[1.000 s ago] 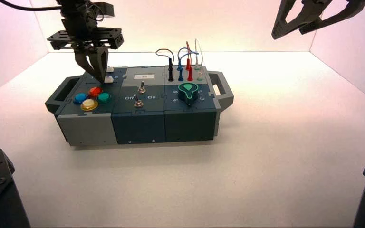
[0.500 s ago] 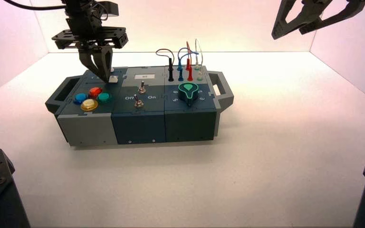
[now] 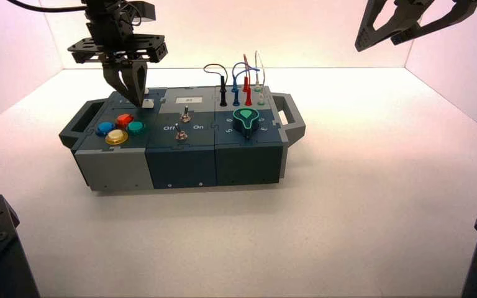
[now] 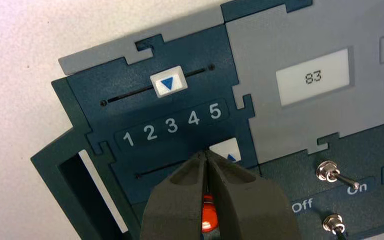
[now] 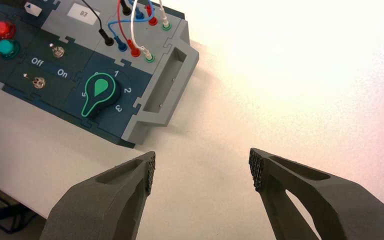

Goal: Move the bottom slider to position 5.

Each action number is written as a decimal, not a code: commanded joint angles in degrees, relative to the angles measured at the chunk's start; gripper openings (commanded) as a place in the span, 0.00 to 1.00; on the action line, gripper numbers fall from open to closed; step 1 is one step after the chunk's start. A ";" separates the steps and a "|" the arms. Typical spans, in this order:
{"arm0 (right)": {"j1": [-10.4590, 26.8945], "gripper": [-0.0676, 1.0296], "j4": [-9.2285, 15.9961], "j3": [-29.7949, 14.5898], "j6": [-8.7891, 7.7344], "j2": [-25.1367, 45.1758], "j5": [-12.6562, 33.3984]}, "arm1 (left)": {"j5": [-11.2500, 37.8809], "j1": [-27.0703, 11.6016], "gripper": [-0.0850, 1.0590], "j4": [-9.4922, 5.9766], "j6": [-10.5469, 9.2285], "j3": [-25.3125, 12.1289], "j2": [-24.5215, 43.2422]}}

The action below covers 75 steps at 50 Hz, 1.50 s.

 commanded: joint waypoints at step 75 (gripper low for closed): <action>0.09 0.95 0.35 -0.88 -0.09 -0.53 -0.53 | 7.47 2.37 0.57 0.35 2.29 11.87 -40.87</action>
